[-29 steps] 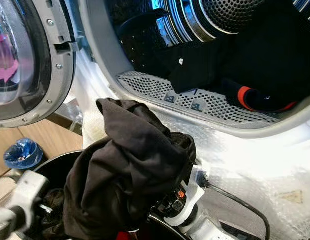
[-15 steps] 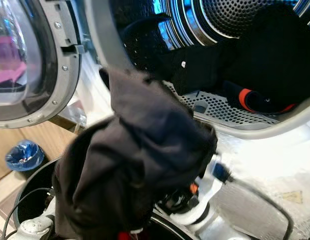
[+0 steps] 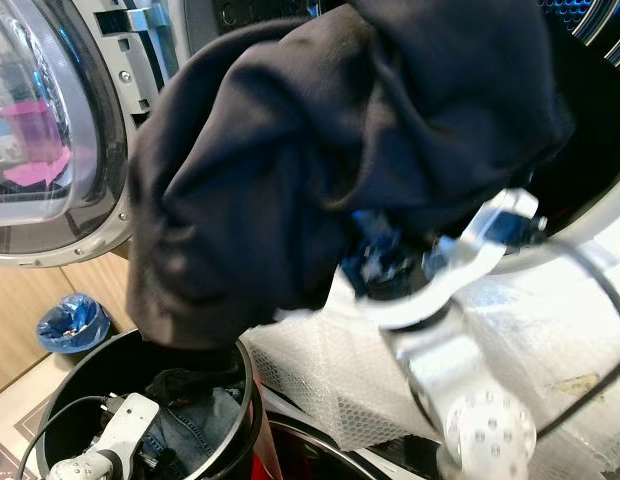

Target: Clothes washing

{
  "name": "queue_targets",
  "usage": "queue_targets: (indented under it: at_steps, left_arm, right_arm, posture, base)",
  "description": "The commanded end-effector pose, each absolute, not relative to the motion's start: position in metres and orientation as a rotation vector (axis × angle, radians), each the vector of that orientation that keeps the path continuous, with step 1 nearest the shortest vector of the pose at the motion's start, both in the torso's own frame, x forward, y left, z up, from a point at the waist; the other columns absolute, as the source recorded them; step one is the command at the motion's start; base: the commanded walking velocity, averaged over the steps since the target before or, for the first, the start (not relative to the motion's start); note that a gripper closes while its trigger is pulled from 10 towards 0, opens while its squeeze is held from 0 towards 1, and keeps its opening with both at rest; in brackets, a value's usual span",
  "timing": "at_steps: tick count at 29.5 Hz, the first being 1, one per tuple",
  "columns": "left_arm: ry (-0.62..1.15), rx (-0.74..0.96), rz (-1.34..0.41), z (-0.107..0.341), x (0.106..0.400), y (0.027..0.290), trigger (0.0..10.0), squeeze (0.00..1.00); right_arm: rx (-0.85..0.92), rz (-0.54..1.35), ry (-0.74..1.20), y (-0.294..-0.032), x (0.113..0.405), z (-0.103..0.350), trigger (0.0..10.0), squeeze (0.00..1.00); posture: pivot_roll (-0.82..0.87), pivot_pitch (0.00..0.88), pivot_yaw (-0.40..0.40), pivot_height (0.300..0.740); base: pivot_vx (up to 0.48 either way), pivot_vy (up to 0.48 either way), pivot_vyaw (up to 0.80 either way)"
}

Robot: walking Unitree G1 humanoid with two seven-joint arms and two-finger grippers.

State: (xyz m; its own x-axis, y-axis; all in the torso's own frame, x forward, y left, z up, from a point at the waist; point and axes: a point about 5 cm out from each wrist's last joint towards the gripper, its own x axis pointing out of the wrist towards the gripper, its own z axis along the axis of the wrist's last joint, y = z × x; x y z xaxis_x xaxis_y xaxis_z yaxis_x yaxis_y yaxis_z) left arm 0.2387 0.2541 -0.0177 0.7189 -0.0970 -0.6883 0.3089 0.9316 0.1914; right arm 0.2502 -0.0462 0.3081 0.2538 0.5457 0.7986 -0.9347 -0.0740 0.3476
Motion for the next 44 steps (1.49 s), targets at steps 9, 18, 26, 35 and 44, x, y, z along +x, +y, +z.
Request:
queue_targets:
  at_steps: [9,18,26,35,44]
  left_arm:
    - [0.830,0.260,-0.235,-0.045,0.218,0.238,10.0,0.00]
    - [0.827,0.255,-0.242,-0.047,0.217,0.233,10.0,0.00]
    - [0.825,0.249,-0.243,-0.049,0.218,0.229,10.0,0.00]
    - [0.828,0.239,-0.239,-0.051,0.217,0.226,10.0,0.00]
    - [0.829,0.240,-0.220,-0.052,0.216,0.227,10.0,0.00]
  right_arm:
    - [1.022,1.263,-0.617,-0.031,0.278,0.369,0.0,0.00]
    - [0.941,1.066,-0.678,-0.043,0.325,0.408,0.0,0.00]
    - [0.892,0.839,-0.637,-0.059,0.366,0.426,0.0,0.00]
    - [0.582,0.341,-0.414,-0.092,0.405,0.431,0.0,0.00]
    - [0.430,0.010,-0.399,-0.119,0.408,0.441,5.8,0.00]
  posture:
    - [0.07,0.042,-0.030,0.740]
    - [0.07,0.027,-0.030,0.740]
    - [0.07,0.008,-0.037,0.740]
    - [0.07,0.014,-0.041,0.740]
    - [0.07,0.020,-0.045,0.740]
  base:
    - [0.000,0.000,0.00]
    - [0.000,0.000,0.00]
    - [0.000,0.000,0.00]
    - [0.000,0.000,0.00]
    - [0.000,0.000,0.00]
